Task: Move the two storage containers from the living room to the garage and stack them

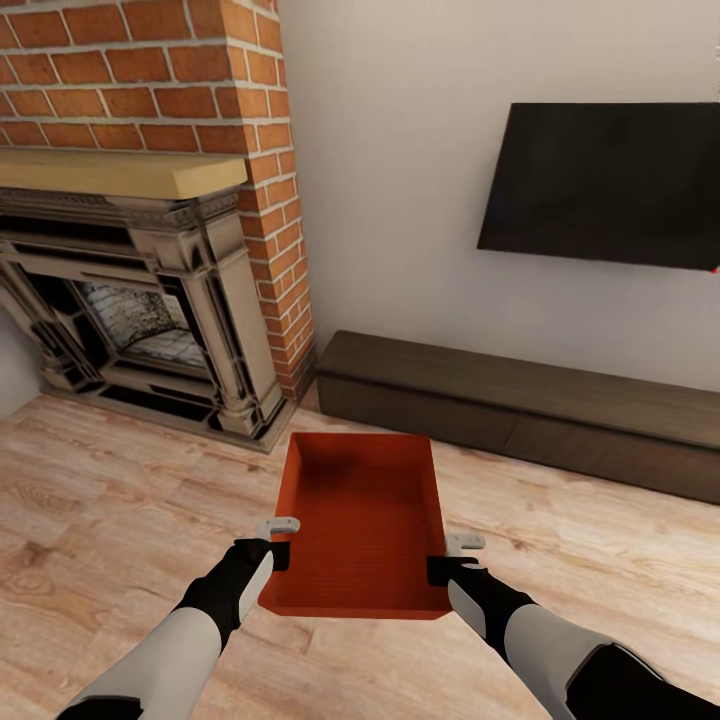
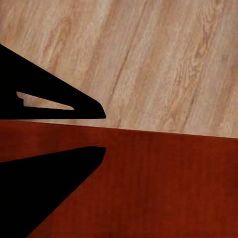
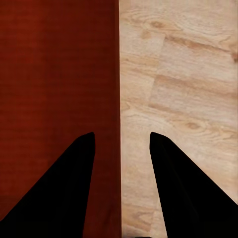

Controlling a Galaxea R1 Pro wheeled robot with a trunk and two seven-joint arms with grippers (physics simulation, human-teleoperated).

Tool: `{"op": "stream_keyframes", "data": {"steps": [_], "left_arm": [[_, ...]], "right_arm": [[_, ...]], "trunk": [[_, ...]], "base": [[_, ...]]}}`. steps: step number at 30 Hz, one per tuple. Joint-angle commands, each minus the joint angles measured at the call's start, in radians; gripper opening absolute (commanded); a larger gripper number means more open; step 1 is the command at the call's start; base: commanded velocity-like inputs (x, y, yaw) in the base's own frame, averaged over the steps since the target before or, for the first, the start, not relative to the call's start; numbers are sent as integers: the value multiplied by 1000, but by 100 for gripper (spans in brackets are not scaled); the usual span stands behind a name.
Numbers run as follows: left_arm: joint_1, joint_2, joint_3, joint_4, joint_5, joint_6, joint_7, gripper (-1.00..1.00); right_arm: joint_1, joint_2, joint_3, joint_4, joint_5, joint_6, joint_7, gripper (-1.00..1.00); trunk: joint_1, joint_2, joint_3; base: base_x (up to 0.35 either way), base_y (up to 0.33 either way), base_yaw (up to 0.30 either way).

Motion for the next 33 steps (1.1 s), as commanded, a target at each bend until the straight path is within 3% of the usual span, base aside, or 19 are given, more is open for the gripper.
{"op": "stream_keyframes", "data": {"steps": [1,33], "left_arm": [[-1,4,11,0,-14,9,9,-100],[-1,4,11,-1,-14,8,9,-100]], "right_arm": [[0,-1,36,-7,1,1,-4,-100],[1,-1,36,-7,1,2,-2,-100]], "trunk": [[1,-2,0],[1,-2,49]], "base": [[0,0,0],[0,0,0]]}}
